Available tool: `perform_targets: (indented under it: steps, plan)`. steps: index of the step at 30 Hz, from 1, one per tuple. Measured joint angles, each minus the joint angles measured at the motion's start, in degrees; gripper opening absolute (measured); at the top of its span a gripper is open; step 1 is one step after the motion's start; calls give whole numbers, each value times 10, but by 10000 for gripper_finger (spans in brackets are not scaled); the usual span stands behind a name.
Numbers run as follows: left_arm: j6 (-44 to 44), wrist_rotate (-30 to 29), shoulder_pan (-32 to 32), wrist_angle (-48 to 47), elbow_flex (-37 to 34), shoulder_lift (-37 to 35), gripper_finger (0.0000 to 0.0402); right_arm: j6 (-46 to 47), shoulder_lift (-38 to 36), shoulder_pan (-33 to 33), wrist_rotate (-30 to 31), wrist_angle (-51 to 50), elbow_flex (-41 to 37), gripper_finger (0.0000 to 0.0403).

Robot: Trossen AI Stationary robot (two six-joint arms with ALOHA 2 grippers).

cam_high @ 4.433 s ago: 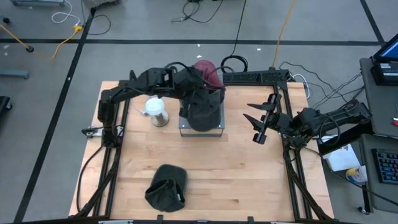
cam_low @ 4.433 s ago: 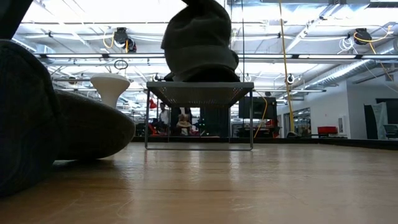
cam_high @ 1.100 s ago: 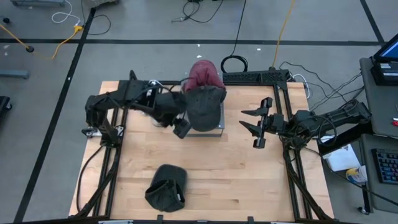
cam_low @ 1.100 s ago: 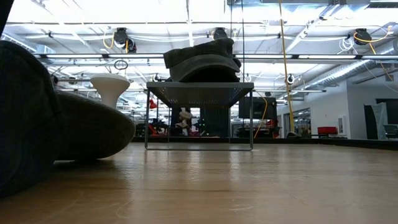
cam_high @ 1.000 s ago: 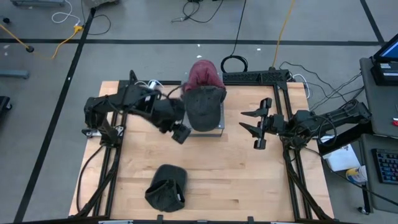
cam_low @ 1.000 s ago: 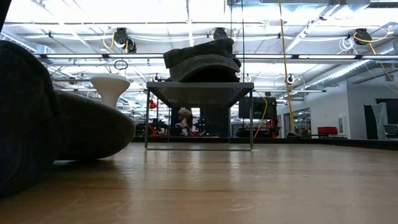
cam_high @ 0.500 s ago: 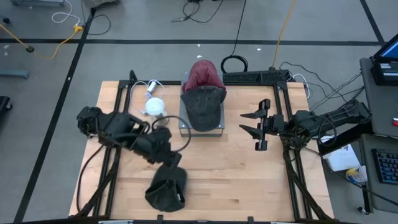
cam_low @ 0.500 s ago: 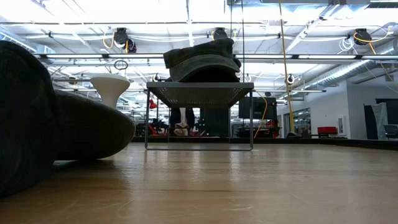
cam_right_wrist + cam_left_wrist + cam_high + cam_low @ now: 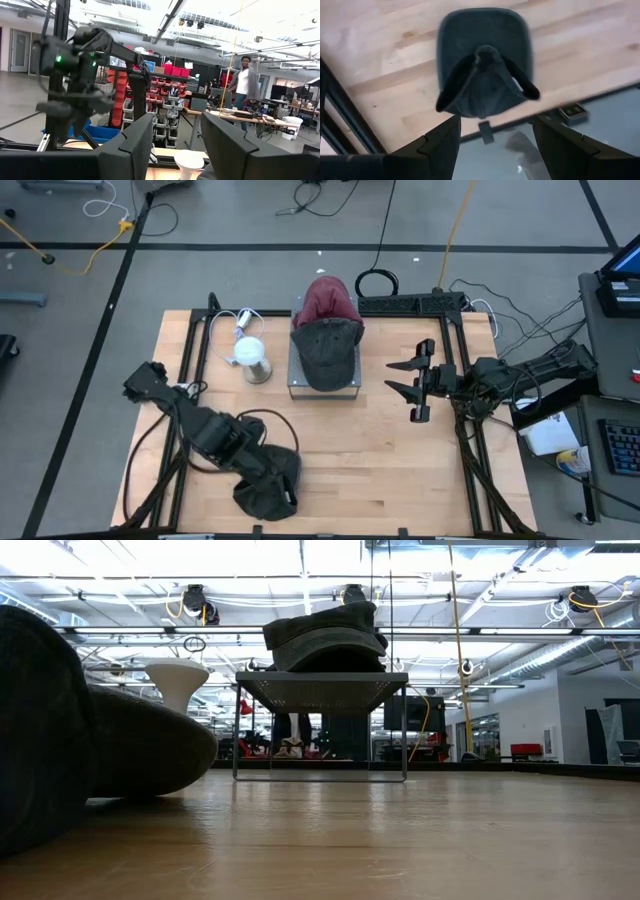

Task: Pick & Place hat
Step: Stack the black cap on top of the black cap on the shelf

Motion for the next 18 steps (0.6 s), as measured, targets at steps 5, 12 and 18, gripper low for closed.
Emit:
perform_targets:
  steps: [5,12,18]
  plan:
    - [-31,0,-13,12,-71,0,253,-1,0,0,0,0,0,160]
    - [-33,25,-20,48,-167,0,253,-1,0,0,-1,-9,0,160]
    - [-26,48,-20,153,-258,0,253,0,0,0,-1,-33,0,160]
